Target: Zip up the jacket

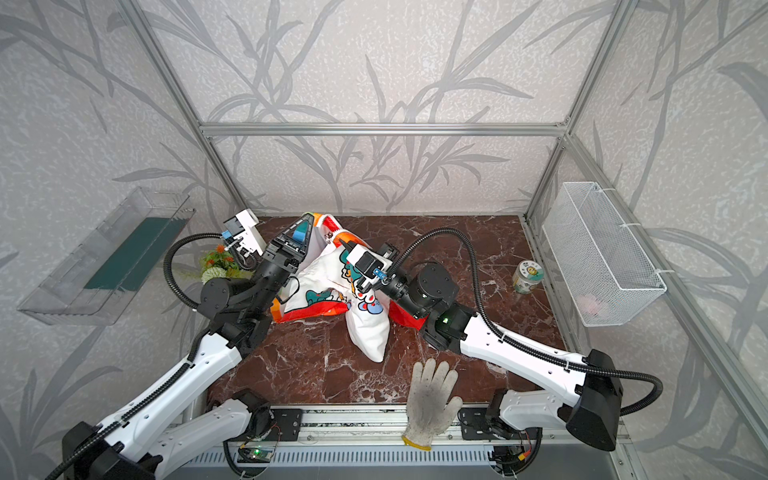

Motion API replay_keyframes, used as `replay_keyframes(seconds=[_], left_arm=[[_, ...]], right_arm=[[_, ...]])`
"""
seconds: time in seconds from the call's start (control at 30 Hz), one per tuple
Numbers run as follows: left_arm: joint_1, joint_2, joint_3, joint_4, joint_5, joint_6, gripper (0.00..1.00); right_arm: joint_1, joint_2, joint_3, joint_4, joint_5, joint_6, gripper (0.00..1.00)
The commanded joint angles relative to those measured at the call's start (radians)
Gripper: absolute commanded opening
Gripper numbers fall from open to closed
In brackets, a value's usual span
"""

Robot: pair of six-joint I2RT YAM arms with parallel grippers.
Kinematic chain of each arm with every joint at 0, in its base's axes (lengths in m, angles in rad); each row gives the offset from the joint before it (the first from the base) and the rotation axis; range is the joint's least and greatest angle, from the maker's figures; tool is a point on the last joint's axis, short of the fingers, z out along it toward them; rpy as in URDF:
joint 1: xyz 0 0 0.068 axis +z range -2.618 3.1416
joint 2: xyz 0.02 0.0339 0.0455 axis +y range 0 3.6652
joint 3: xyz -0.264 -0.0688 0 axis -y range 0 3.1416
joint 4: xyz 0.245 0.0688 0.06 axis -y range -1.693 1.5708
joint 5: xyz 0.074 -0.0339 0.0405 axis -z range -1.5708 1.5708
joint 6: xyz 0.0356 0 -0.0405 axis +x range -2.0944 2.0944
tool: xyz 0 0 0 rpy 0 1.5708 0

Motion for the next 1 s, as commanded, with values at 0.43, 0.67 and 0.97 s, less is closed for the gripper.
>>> replay_keyframes(seconds=[0.43, 0.67, 0.97], left_arm=[[-0.172, -0.044, 0.004, 0.249, -0.082, 0.513, 0.00], [-0.175, -0.009, 0.028, 0.269, -0.072, 0.558, 0.00], [-0.177, 0.015, 0.035, 0.286, -0.063, 0.577, 0.00]], right_arm=[[0.047, -0.056, -0.019, 0.153, -0.036, 0.089, 0.00], [0.049, -0.070, -0.040, 0.185, -0.027, 0.065, 0.00], [0.050, -0.076, -0.036, 0.174, -0.033, 0.078, 0.00]])
